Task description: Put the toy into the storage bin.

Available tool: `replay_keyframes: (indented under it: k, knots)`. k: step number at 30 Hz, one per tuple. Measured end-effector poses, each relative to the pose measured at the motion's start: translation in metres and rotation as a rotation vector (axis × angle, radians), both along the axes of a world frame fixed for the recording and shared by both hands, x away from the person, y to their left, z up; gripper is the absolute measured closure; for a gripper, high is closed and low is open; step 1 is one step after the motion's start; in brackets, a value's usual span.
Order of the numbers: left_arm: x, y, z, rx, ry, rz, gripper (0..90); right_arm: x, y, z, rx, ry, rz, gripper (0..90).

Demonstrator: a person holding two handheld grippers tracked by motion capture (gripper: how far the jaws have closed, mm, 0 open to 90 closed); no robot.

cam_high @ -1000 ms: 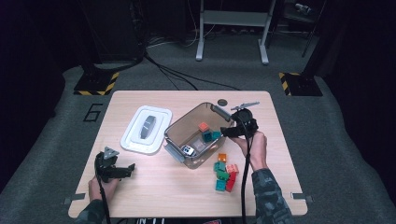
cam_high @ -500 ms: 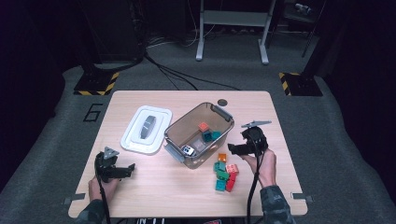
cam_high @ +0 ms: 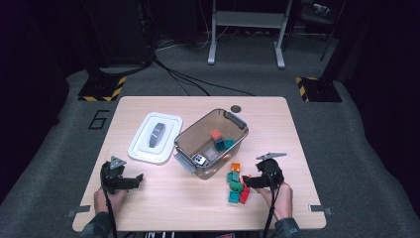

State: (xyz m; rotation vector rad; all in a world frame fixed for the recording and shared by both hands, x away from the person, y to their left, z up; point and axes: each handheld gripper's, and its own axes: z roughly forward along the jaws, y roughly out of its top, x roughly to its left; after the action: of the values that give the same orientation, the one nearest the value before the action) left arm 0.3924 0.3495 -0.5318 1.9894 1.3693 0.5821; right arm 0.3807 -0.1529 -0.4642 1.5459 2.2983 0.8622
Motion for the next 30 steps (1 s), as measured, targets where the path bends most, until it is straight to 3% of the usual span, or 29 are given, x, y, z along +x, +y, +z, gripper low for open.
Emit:
replay_keyframes:
  k: [3,9,14,18,23,30]
  knots:
    - [0.000,0.000,0.000,0.002,-0.001,0.000,0.7,-0.005,0.003,-0.010,-0.001,0.028,-0.007,19.6]
    - [0.000,0.000,0.000,0.001,-0.001,0.000,0.7,-0.011,0.003,-0.020,-0.008,0.038,-0.024,24.2]
    - [0.000,0.000,0.000,-0.001,0.000,0.001,0.6,-0.013,0.001,-0.020,-0.002,0.035,-0.035,27.7]
    - [0.000,0.000,0.000,0.000,0.001,0.000,0.7,-0.014,-0.001,-0.018,-0.027,0.045,-0.049,31.6]
    - [0.000,0.000,0.000,0.000,0.000,0.001,0.6,-0.013,-0.007,-0.017,-0.028,0.026,-0.031,35.8]
    - [0.000,0.000,0.000,0.000,0.001,0.000,0.6,-0.015,-0.003,-0.017,-0.014,0.042,0.015,47.9]
